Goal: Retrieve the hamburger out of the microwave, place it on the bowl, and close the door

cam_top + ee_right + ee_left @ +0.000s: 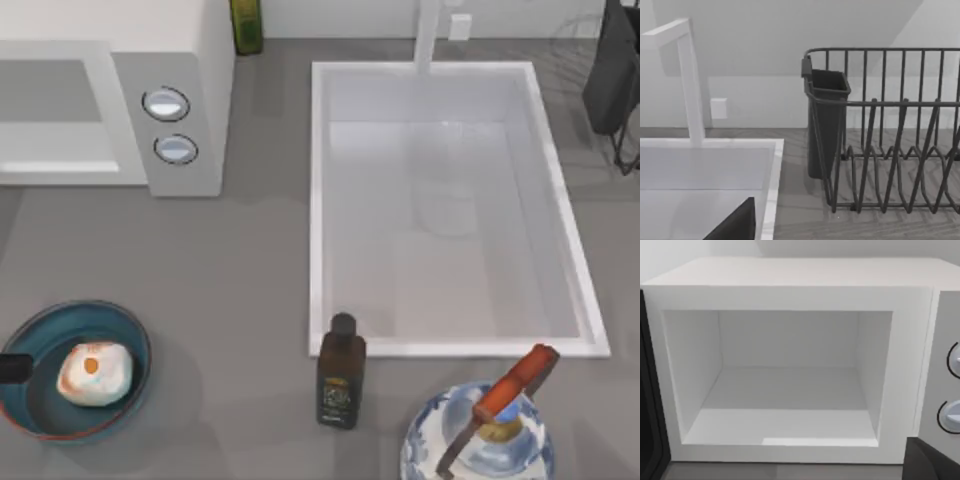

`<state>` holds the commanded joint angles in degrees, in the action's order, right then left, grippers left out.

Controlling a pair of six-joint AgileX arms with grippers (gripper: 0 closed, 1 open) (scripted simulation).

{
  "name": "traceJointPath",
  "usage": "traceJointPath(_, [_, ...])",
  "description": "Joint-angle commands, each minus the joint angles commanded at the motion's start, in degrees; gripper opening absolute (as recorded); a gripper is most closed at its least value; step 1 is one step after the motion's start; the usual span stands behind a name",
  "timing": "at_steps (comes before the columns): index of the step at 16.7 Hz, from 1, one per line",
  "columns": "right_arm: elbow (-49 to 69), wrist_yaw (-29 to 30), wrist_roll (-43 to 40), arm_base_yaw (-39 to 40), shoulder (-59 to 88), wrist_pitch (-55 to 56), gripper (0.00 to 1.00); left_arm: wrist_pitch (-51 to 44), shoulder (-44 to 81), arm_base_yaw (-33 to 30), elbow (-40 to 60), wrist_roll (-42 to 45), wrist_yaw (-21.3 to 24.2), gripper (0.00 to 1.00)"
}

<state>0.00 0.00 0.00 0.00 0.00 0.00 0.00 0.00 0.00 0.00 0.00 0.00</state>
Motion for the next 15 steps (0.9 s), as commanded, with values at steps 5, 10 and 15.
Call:
traceJointPath(5, [0.0, 0.0, 0.0, 0.0, 0.0, 0.0, 1.00, 0.0, 0.1, 0.2, 0.1, 0.0, 0.2, 0.00])
traceJointPath(10, [0.0, 0.0, 0.0, 0.0, 0.0, 0.0, 1.00, -0.4, 2.2, 9.5, 2.5, 0.0, 9.5, 0.00])
traceJointPath(15, [0.0, 0.0, 0.0, 0.0, 0.0, 0.0, 1.00, -0.7, 4.6, 20.7, 5.3, 0.1, 20.7, 0.00])
